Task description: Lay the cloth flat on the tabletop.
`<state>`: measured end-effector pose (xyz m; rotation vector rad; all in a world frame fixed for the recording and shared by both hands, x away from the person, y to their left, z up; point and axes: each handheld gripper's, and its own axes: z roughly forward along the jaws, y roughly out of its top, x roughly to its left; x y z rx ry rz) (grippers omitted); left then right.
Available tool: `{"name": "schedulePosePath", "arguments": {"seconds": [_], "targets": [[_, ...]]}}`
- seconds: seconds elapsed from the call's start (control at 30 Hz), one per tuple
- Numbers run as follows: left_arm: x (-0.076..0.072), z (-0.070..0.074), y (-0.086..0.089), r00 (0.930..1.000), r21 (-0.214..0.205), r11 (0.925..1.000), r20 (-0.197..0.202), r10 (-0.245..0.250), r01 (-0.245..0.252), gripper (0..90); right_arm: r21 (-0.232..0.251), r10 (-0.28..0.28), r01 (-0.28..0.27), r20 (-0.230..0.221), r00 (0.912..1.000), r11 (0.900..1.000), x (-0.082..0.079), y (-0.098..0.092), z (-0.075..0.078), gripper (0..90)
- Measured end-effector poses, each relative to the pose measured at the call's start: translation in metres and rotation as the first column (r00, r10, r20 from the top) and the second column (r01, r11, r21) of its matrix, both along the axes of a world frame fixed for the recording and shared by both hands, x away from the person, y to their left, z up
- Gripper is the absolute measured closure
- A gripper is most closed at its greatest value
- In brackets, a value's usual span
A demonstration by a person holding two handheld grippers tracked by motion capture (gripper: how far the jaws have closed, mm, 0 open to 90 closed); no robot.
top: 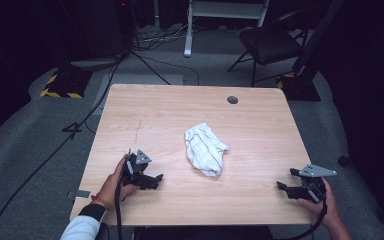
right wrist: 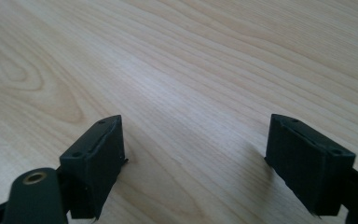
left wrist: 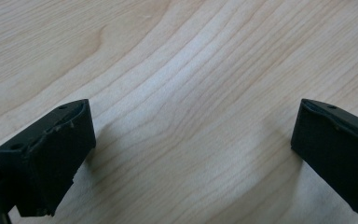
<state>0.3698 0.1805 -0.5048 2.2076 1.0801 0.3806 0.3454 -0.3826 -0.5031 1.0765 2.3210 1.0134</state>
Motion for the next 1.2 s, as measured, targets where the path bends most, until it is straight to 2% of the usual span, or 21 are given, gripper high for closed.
{"name": "schedulePosePath", "arguments": {"seconds": [0.2, 0.33, 0.43, 0.53, 0.73, 0.8, 0.9, 1.03, 1.13, 1.2], "targets": [[0.006, 0.000, -0.011, 1.0000, -0.004, 1.0000, 0.003, 0.007, -0.007, 0.0, 0.009, 0.024, -0.024, -0.022, 0.9995, 0.9997, 0.003, 0.002, 0.000, 17.4], [0.009, 0.000, -0.014, 1.0000, -0.002, 1.0000, -0.001, -0.009, 0.009, 0.0, 0.007, 0.057, -0.056, -0.031, 0.9979, 0.9984, 0.008, 0.007, 0.001, 18.9], [0.010, 0.000, -0.015, 1.0000, -0.001, 1.0000, 0.002, -0.009, 0.009, 0.0, -0.010, 0.090, -0.090, -0.018, 0.9958, 0.9959, 0.011, 0.016, 0.002, 23.5], [0.010, 0.000, -0.015, 1.0000, 0.002, 1.0000, 0.000, -0.006, 0.006, 0.0, -0.010, 0.111, -0.111, -0.029, 0.9934, 0.9938, 0.016, 0.024, 0.003, 23.5], [0.010, 0.000, -0.014, 0.9995, 0.002, 0.9995, 0.003, -0.030, 0.030, 0.0, 0.001, 0.168, -0.168, -0.041, 0.9849, 0.9857, 0.027, 0.043, 0.002, 23.5], [0.011, 0.000, -0.012, 0.9986, 0.005, 0.9986, 0.007, -0.053, 0.052, 0.1, 0.003, 0.178, -0.178, -0.048, 0.9829, 0.9841, 0.031, 0.049, 0.003, 23.3], [0.011, 0.000, -0.010, 0.9967, 0.004, 0.9967, 0.006, -0.081, 0.081, 0.2, -0.022, 0.194, -0.195, -0.041, 0.9802, 0.9806, 0.035, 0.061, 0.004, 23.3], [0.012, 0.000, -0.009, 0.9955, 0.005, 0.9955, 0.004, -0.094, 0.094, 0.3, -0.046, 0.212, -0.214, -0.043, 0.9763, 0.9758, 0.040, 0.078, 0.006, 23.0], [0.012, 0.000, -0.009, 0.9956, 0.004, 0.9956, 0.004, -0.093, 0.093, 0.2, -0.089, 0.230, -0.233, -0.038, 0.9724, 0.9684, 0.042, 0.101, 0.009, 22.6], [0.012, 0.000, -0.009, 0.9955, 0.004, 0.9955, 0.005, -0.094, 0.094, 0.3, -0.069, 0.241, -0.245, -0.066, 0.9683, 0.9670, 0.044, 0.115, 0.008, 21.9]]}}
